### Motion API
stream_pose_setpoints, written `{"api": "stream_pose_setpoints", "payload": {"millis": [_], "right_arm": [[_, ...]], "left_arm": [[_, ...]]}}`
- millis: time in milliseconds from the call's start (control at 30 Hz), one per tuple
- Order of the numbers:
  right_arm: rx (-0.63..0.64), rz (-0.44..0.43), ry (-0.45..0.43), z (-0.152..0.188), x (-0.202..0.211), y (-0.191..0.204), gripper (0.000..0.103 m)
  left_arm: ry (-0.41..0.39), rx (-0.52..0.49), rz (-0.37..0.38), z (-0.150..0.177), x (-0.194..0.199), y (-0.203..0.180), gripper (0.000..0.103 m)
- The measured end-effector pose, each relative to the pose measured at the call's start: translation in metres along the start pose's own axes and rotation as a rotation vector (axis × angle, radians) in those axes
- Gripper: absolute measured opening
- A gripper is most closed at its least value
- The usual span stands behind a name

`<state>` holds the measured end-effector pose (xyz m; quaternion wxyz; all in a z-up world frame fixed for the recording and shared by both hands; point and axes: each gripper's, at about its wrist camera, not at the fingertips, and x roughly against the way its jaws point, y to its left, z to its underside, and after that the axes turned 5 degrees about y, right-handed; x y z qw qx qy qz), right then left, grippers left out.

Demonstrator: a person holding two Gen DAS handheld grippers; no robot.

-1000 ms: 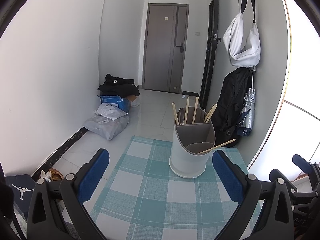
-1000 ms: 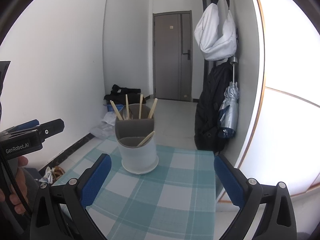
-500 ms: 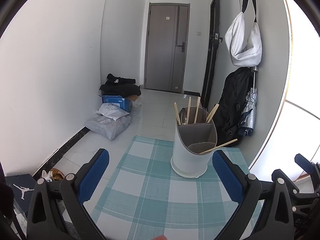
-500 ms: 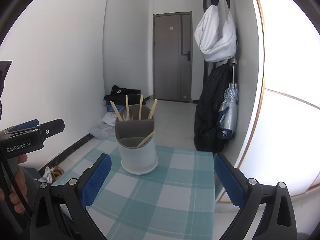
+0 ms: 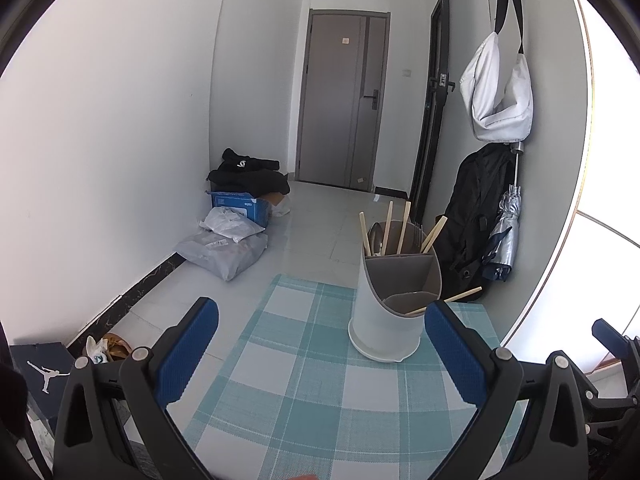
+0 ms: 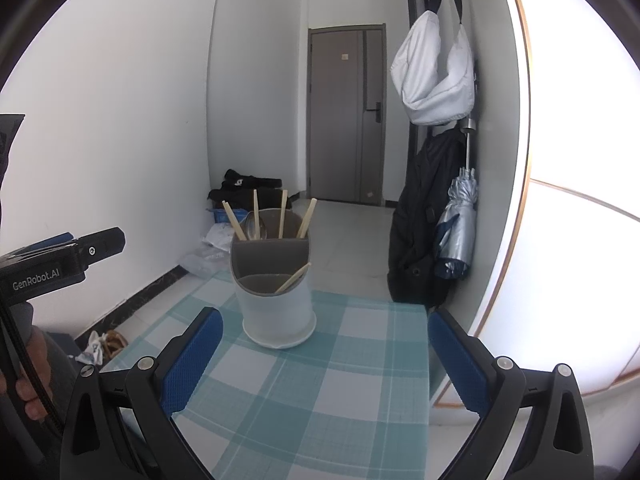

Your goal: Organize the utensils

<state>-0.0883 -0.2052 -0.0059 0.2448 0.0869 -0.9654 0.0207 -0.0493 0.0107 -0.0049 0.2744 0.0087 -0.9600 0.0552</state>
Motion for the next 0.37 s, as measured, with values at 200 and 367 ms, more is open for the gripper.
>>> {"api": "stream_pose_setpoints", "payload": {"millis": [200,367], "right_arm": [[0.003,0.003,0.003,-0.0001,0.0002,0.0005,0.103],[0.004,0.0,0.004,-0.0001,-0.0001,0.0015,0.103]], "left_arm": [[-0.009,-0.007,-0.004,0.0009,0.0027,-0.0002,0.101],[-0.017,-0.033,-0.011,0.002,0.005,-0.0048,0.101]]}}
